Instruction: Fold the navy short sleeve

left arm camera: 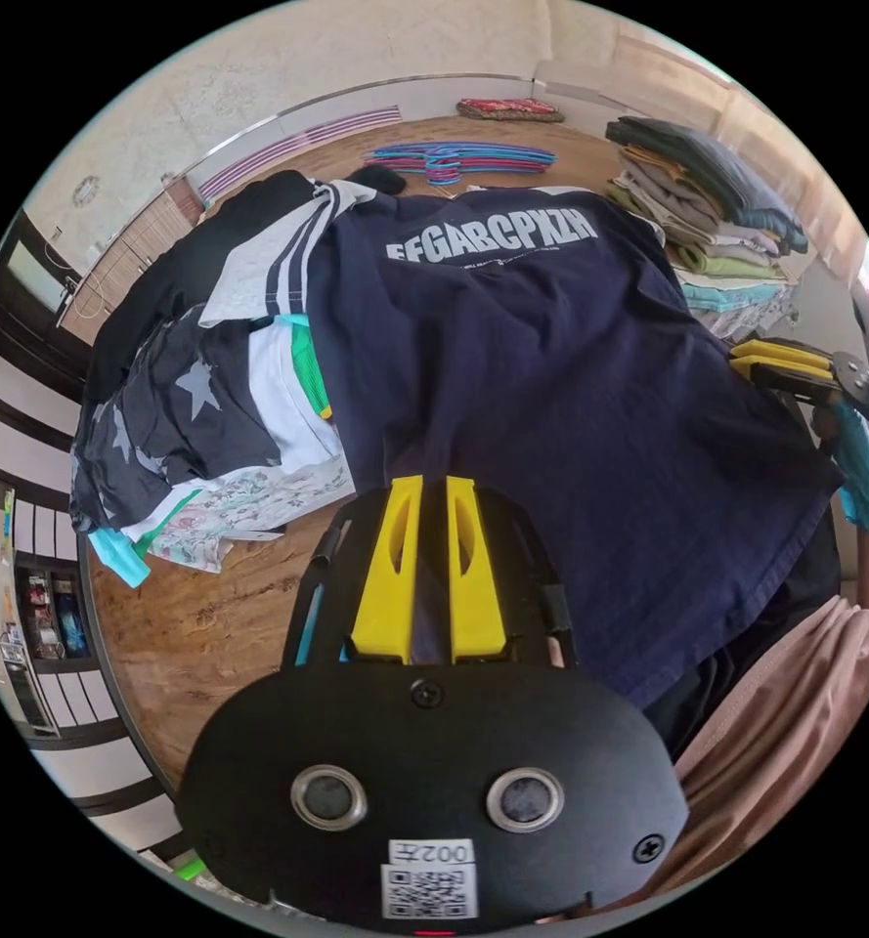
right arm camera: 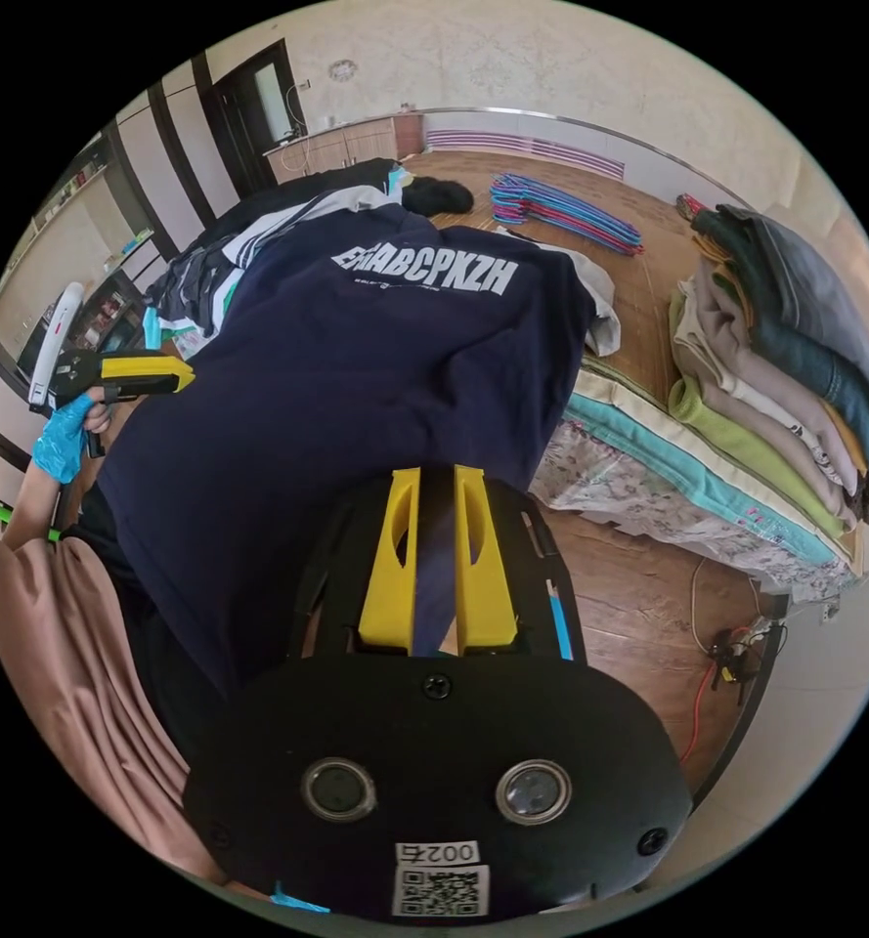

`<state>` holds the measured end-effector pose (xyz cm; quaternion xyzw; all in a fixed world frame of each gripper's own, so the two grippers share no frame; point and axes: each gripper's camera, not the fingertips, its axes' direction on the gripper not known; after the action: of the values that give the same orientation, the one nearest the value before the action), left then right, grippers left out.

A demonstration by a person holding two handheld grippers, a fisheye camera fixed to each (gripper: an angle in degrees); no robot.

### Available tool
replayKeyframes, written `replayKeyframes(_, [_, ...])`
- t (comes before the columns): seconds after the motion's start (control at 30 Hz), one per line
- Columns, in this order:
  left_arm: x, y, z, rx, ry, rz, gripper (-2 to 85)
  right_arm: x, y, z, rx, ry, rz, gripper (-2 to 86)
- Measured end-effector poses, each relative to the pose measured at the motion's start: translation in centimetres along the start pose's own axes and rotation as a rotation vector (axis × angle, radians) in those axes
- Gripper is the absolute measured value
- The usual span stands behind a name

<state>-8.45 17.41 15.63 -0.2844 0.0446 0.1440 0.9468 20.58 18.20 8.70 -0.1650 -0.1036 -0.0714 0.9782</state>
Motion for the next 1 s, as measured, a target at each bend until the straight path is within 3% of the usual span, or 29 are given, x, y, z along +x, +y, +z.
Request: replayKeyframes(1.0, [-0.8,-2.4,1.2,0.018,0.013,-0.035,-1.0,1.7,-0.8,1.6,0.009,0.020,-0.008,3.8])
